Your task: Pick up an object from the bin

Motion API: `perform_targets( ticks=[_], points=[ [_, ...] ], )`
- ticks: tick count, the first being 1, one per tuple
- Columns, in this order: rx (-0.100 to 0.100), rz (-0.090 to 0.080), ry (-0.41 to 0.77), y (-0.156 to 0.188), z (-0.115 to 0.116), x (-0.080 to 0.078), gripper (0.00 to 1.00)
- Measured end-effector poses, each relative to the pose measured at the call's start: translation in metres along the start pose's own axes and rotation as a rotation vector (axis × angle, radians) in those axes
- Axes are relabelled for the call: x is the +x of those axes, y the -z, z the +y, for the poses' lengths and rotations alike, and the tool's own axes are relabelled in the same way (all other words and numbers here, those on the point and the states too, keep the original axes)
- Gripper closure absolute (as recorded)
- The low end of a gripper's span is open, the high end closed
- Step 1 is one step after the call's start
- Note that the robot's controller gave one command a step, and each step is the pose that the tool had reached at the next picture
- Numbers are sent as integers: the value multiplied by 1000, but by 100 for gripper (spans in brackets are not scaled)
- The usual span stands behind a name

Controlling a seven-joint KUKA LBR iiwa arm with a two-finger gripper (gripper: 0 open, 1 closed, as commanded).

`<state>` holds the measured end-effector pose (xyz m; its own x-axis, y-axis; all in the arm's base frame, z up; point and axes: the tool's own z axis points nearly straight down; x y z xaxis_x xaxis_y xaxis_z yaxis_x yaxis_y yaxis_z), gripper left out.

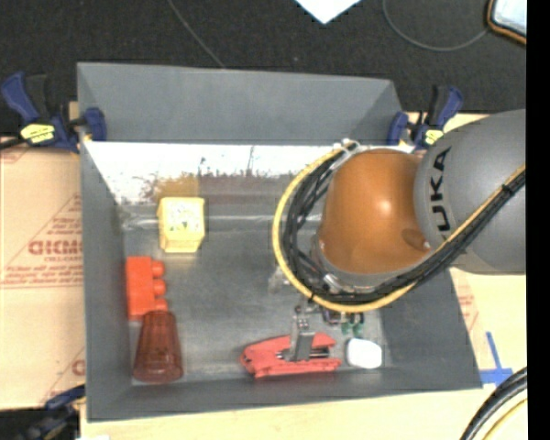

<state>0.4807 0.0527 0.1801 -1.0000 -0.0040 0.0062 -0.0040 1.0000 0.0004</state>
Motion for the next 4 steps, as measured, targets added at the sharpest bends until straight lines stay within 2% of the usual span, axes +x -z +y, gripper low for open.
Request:
perform_targets(
  ticks=[1,2,3,4],
  points=[
    [0,-18,42,-30,-9,-1,0],
    [-1,-31,127,-106,-31,1,0],
    [0,-16,46,-58,-38,8,0],
    [-1,-29,113,-100,-32,2,0]
  ],
)
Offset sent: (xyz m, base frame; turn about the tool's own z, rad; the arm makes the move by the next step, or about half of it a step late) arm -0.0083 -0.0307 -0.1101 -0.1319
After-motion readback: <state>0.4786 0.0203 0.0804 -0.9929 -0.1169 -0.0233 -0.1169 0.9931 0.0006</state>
